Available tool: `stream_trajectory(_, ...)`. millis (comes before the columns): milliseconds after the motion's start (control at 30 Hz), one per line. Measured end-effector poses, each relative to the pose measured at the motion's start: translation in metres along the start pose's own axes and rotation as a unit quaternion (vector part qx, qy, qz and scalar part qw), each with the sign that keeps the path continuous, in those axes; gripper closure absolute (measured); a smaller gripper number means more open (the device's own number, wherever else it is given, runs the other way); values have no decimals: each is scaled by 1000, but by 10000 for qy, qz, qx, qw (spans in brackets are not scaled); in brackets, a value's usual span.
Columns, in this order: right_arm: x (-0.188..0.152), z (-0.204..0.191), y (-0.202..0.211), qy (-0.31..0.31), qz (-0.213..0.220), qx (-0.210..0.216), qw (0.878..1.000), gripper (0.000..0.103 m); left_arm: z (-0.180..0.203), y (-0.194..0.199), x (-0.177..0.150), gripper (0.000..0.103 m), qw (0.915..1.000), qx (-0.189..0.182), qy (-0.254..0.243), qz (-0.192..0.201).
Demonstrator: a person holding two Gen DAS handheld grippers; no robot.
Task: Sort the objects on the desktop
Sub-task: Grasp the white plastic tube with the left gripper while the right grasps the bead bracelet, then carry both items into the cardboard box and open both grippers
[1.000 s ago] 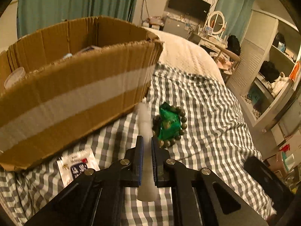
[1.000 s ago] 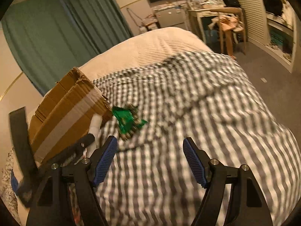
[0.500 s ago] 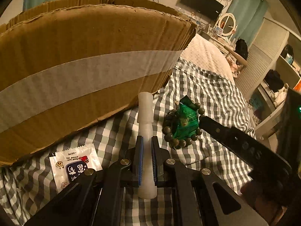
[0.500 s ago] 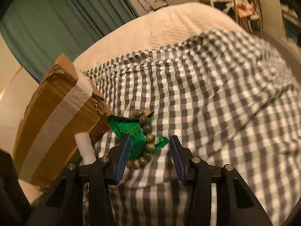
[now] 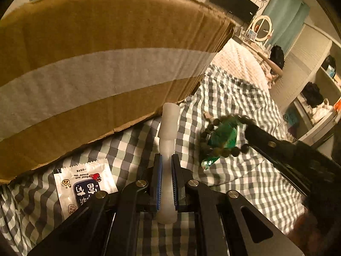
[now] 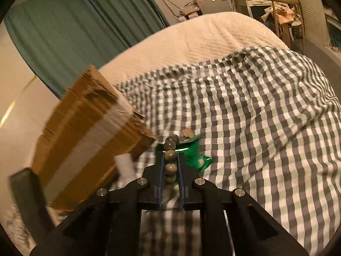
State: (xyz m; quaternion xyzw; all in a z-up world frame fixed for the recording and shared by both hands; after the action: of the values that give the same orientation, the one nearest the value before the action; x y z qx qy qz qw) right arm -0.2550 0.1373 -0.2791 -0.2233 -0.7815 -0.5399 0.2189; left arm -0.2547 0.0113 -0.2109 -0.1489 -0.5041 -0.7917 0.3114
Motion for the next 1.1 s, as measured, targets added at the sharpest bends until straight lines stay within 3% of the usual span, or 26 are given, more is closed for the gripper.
stream_trajectory(100,2,-9,27,40,135,-15,9999,92,4,8,1,95,9998,-148,71,107)
stream_trajectory(333,-2,-29,85,333,373,-311,9983,92,30,43,1,95,9971,-397,-359,534)
stream_trajectory(533,-17,-26,129,315,413,-419,9978,92,30,69,-5,95,9971,-542,-340,400)
stream_trajectory(767,-28,-47,171,599,616,-651,9942,92,44,120,-6,95,9918,-404,-914,791)
stream_trajectory(867,-31,-61,183,724,676,-677,9928,92,47,137,-8,95,9903,-498,-1012,814)
stream_trajectory(1100,-38,-92,202,1033,775,-706,9891,92,45,163,-1,95,9897,-230,-1178,781)
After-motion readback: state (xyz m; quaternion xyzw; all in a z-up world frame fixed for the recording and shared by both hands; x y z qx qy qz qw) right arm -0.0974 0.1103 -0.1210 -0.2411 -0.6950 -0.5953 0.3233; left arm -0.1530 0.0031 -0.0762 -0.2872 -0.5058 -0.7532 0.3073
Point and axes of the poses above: each gripper's, at about its wrist camera, not at the fingertips, and y roughly against the way its jaws point, z to its right, x to its top, the point moved 7 cm from there along -y, roughly the way its jaws point, and after that the axes turned 11 degrees about -x, right-handed, at the moved point
